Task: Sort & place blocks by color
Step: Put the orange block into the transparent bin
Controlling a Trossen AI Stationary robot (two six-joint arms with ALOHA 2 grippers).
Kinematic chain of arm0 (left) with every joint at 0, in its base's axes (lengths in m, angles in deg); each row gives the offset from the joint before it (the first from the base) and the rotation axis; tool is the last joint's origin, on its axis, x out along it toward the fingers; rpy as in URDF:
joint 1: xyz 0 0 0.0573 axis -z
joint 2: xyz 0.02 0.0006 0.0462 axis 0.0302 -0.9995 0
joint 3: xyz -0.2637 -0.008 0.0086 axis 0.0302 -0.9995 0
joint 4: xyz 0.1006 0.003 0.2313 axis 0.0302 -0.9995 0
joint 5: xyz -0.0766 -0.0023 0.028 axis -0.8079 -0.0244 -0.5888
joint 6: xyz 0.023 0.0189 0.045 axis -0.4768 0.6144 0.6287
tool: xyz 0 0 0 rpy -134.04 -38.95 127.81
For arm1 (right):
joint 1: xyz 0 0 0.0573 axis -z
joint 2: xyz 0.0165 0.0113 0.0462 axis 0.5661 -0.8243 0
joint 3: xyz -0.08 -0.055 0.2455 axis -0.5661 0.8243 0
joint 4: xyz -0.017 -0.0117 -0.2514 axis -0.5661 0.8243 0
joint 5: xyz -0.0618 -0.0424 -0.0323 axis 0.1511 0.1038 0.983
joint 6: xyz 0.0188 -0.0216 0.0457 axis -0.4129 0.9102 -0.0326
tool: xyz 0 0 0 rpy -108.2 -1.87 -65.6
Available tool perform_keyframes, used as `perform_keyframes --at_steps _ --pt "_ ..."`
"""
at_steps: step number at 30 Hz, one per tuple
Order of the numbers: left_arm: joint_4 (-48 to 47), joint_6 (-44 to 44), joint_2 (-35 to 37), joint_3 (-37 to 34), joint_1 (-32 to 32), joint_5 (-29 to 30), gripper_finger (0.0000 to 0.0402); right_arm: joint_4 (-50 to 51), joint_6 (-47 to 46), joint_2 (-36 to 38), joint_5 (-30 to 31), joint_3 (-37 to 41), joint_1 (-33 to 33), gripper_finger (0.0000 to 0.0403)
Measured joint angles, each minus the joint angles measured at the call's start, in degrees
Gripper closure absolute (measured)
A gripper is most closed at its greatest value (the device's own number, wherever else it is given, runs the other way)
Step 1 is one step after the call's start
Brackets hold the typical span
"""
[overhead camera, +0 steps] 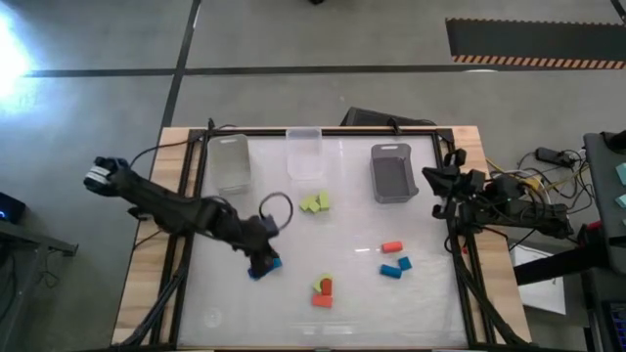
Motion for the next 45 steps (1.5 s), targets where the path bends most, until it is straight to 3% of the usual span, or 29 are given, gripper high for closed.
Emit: perform_keyframes --at_steps 5,9,14,21,28,34,45 --pt "-4.28 -1.69 -3.78 -1.24 2.36 -2.58 0.0402 0.56 0.5 0.0 0.03 0.0 0.0 0.0385" --pt "-7.63 -8.65 -7.08 -1.42 1.52 -2.55 0.0402 0.54 1.0 0.0 0.07 0.0 0.01 0.0385" --pt "-8.32 -8.65 -10.3 -1.42 0.91 -2.63 0.039 0.47 1.0 0.0 0.07 0.0 0.01 0.0385" --pt "-9.09 -2.7 -13.25 -1.44 0.96 -3.25 0.0297 0.5 1.0 0.0 0.04 0.0 0.02 0.0385" --pt "-9.67 5.03 -15.48 -2.43 0.94 1.11 0.0216 0.84 0.97 -0.02 0.04 -0.02 0.01 0.0385" --pt "-12.71 6.51 -16.79 -3.38 0.94 2.75 0.0208 1.96 0.97 -0.02 0.04 -0.02 0.0 0.0385" --pt "-9.94 6.32 -16.35 -5.77 0.96 4.8 0.0208 1.97 0.97 -0.02 0.04 -0.04 0.0 0.0385"
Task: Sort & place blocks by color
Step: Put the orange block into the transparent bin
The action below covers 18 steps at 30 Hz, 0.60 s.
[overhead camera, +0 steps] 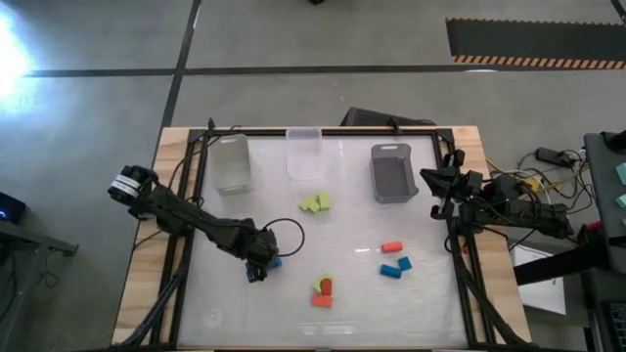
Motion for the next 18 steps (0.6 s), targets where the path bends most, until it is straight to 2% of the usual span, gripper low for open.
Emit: perform_keyframes --at_steps 7,18 --pt "-0.3 -0.2 0.07 -1.11 -0.15 4.31 0.0208 0.1 -0.01 0.0 -0.01 0.0 0.0 0.0385" --pt "-0.07 0.0 0.35 -1.23 -0.75 6.62 0.0208 0.39 -0.31 0.0 0.01 0.0 0.02 0.0385"
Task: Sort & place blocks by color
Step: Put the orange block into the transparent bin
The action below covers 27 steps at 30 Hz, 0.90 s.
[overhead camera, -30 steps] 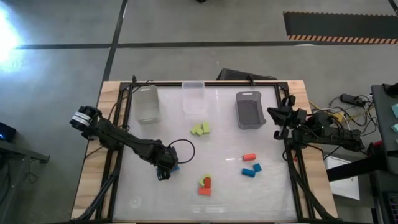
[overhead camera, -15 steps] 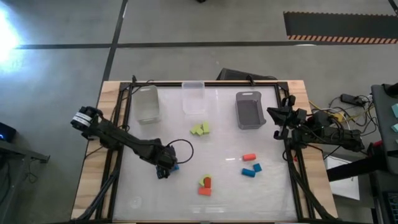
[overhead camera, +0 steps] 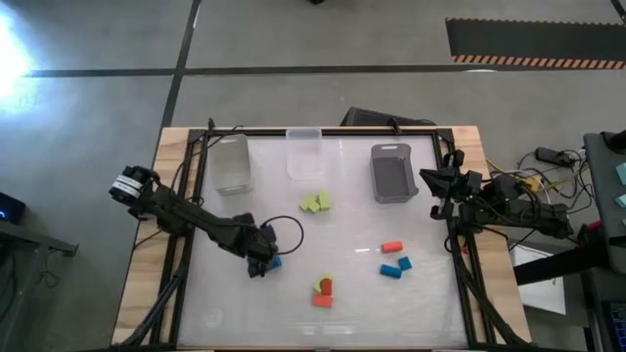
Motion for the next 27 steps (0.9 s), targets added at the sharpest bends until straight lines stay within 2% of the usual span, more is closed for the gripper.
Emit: perform_keyframes --at_steps 6,13,22,27 --pt "1.07 0.04 0.04 -0.8 -0.15 0.64 0.0208 0.1 -0.13 0.0 -0.01 0.0 -0.02 0.0385" --pt "8.96 0.13 0.39 -4.29 -0.19 1.11 0.021 0.89 -0.33 0.0 0.0 0.0 -0.01 0.0385" --pt "9.67 1.64 0.39 -4.32 -0.3 2.59 0.029 0.86 -0.35 0.0 -0.01 0.0 0.0 0.0385" --pt "9.55 1.62 0.35 -4.15 -0.32 3.07 0.0291 0.86 -0.37 0.0 -0.01 0.0 -0.01 0.0385"
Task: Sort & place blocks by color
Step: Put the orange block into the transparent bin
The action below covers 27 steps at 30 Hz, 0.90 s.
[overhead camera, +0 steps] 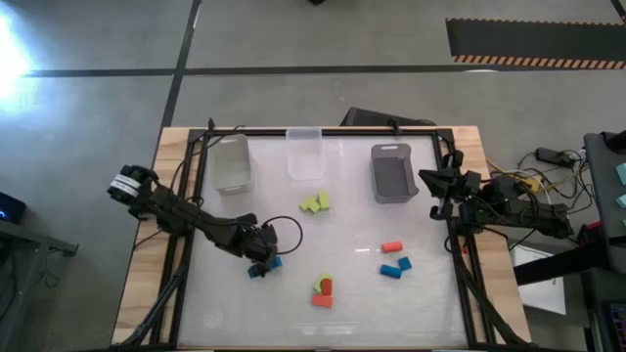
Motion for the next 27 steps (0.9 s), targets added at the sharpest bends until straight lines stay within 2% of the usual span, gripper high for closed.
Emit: perform_keyframes --at_steps 5,12,19,27 --pt "-1.9 0.15 1.74 1.08 -0.28 0.86 0.0291 -0.02 -0.83 0.0 0.02 0.0 0.01 0.0385" --pt "-4.5 2.94 9.65 3.79 -2.69 1.62 0.0291 -0.07 -0.93 0.0 0.02 0.0 0.0 0.0385" --pt "-4.49 12.85 14.84 9.16 -9.82 1.86 0.0291 -0.52 -2.08 0.0 0.03 -0.02 0.01 0.0385" --pt "-4.02 31.23 11.44 20.63 -19.29 1.79 0.0291 -1.02 -2.93 0.0 0.02 -1.14 -0.01 0.0385"
